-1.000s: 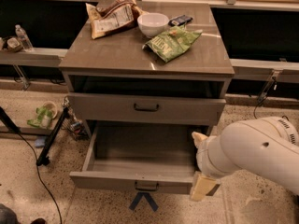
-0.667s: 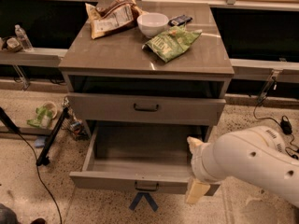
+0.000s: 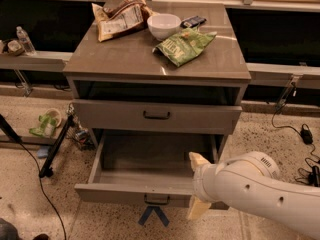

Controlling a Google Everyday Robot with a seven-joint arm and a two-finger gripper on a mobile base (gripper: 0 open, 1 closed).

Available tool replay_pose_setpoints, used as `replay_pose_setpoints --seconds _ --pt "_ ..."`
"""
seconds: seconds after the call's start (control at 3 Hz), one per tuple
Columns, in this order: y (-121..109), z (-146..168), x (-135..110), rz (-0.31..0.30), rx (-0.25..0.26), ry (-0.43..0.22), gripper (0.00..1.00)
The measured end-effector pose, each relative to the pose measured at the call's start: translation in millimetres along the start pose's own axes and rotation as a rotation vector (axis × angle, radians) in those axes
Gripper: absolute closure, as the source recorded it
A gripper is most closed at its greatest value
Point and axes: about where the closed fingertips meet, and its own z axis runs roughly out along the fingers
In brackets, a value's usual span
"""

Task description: Close middle drawer

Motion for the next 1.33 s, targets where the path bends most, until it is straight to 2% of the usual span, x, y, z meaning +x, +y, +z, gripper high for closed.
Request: replay_pose_setpoints --seconds 0.33,0.67,1.0,1.33 --pt "2 24 3 -0.022 0.008 -0.006 0.00" --pt "-7 56 8 -0.022 0.014 -0.043 0.00" --pt "-13 105 14 -0.008 0.000 -0.097 0.00" --pt "-9 155 14 -0.018 -0.044 -0.135 0.00"
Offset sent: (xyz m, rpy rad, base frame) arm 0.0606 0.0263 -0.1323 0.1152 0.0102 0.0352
